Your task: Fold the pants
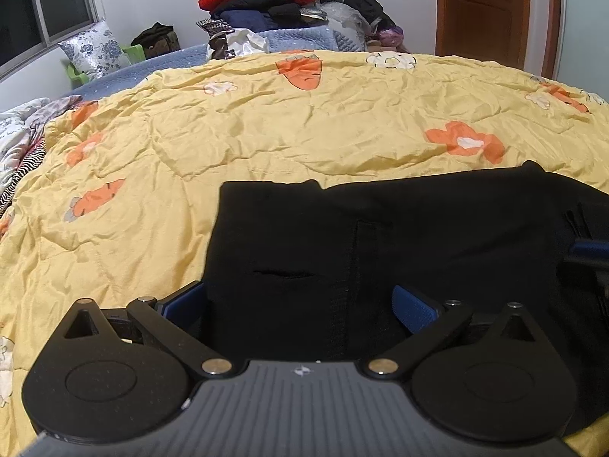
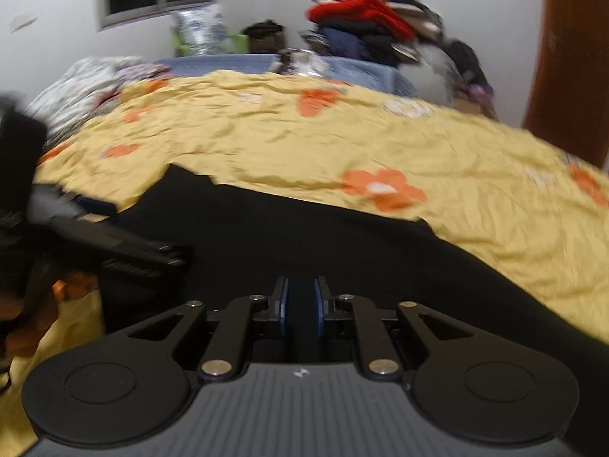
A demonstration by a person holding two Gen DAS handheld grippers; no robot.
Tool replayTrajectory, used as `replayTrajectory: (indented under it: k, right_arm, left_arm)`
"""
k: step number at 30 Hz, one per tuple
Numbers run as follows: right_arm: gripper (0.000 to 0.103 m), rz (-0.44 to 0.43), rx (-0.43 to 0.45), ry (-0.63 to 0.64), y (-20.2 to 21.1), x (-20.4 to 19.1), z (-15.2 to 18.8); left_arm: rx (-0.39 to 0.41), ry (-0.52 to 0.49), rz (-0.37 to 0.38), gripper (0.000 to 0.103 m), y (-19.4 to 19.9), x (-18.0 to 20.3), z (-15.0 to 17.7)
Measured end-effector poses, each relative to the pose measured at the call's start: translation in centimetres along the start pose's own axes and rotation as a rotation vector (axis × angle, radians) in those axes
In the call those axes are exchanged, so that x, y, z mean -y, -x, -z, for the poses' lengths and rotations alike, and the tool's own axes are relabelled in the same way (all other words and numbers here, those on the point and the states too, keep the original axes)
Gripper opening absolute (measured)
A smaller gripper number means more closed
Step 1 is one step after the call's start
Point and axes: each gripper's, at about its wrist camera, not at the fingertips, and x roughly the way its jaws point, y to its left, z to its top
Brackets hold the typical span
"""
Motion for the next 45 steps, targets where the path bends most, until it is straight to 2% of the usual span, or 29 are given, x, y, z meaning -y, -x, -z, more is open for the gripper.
replayTrajectory:
  k: [5,8,11,12,13,14,15,16,20,22,24,27,30,33,34,35,36,37,39,45]
  right_arm:
    - [0.014,-0.008,0.012,0.062,0.9,-2.9,-0.2]
    - [0.014,-0.026,0.015,0.1,1.1,-5.0,0.0]
    - [0.014,-0.022,0.023,0.2,1.1,-8.3,0.5]
    - [0.019,-0.014,0.028,0.237,0.9,-9.4,0.7]
    - [0.036,-0.006,0.032,0.275,0.7,-10.5,0.9]
    - [0.045,0.001,0.042,0.31,0.5,-11.5,1.1]
    - [0.059,0.007,0.058,0.353,0.4,-12.6,1.4]
    - [0.061,0.013,0.081,0.397,0.3,-13.6,1.6]
    - [0.061,0.069,0.109,0.564,-1.1,-17.0,2.2]
    - [0.061,0.149,0.111,0.672,-2.5,-18.4,2.7]
    - [0.06,0.202,0.101,0.772,-3.5,-19.6,3.4]
    - [0.06,0.207,0.099,0.835,-4.5,-20.7,4.0]
    - [0.06,0.256,0.143,0.914,-5.7,-21.7,4.6]
    - [0.059,0.267,0.161,0.913,-6.9,-21.7,4.0]
    - [0.055,0.26,0.165,0.915,-7.2,-21.7,3.7]
    - [0.049,0.243,0.161,0.92,-7.5,-21.7,3.7]
    - [0.034,0.222,0.155,0.924,-7.7,-21.7,3.7]
    - [0.025,0.206,0.155,0.93,-7.9,-21.8,3.8]
    - [0.019,0.188,0.164,0.927,-7.9,-21.7,4.0]
    - [0.012,0.04,0.215,0.637,-5.0,-17.9,1.0]
  left_arm:
    - [0.013,0.025,-0.02,0.103,1.0,-1.4,0.3]
    - [0.031,0.022,-0.093,0.103,1.6,-2.8,0.6]
    - [0.034,0.064,-0.212,0.103,1.8,-5.2,1.3]
    - [0.027,0.095,-0.219,0.103,1.9,-6.2,1.5]
    - [0.017,0.137,-0.208,0.103,2.1,-7.4,1.8]
    - [0.009,0.18,-0.196,0.103,2.3,-8.6,2.0]
    - [0.002,0.223,-0.184,0.103,2.5,-9.7,2.3]
    - [-0.004,0.261,-0.172,0.103,2.8,-10.8,2.5]
    - [-0.026,0.379,-0.104,0.102,3.7,-14.0,3.2]
    - [-0.037,0.422,-0.066,0.102,4.1,-14.9,3.5]
    - [-0.043,0.446,-0.026,0.102,4.4,-15.2,3.8]
    - [-0.054,0.462,0.031,0.102,4.3,-15.1,3.9]
    - [-0.08,0.491,0.127,0.102,3.9,-14.9,3.9]
    - [-0.098,0.515,0.193,0.102,3.3,-15.2,4.0]
    - [-0.105,0.53,0.221,0.102,3.0,-15.3,4.1]
    - [-0.111,0.549,0.25,0.102,2.8,-15.5,4.2]
    - [-0.117,0.567,0.285,0.102,2.5,-15.6,4.2]
    - [-0.125,0.586,0.323,0.102,2.1,-15.7,4.2]
    - [-0.134,0.631,0.381,0.102,1.2,-15.7,3.9]
    - [-0.149,0.752,0.549,0.102,-1.7,-14.9,2.7]
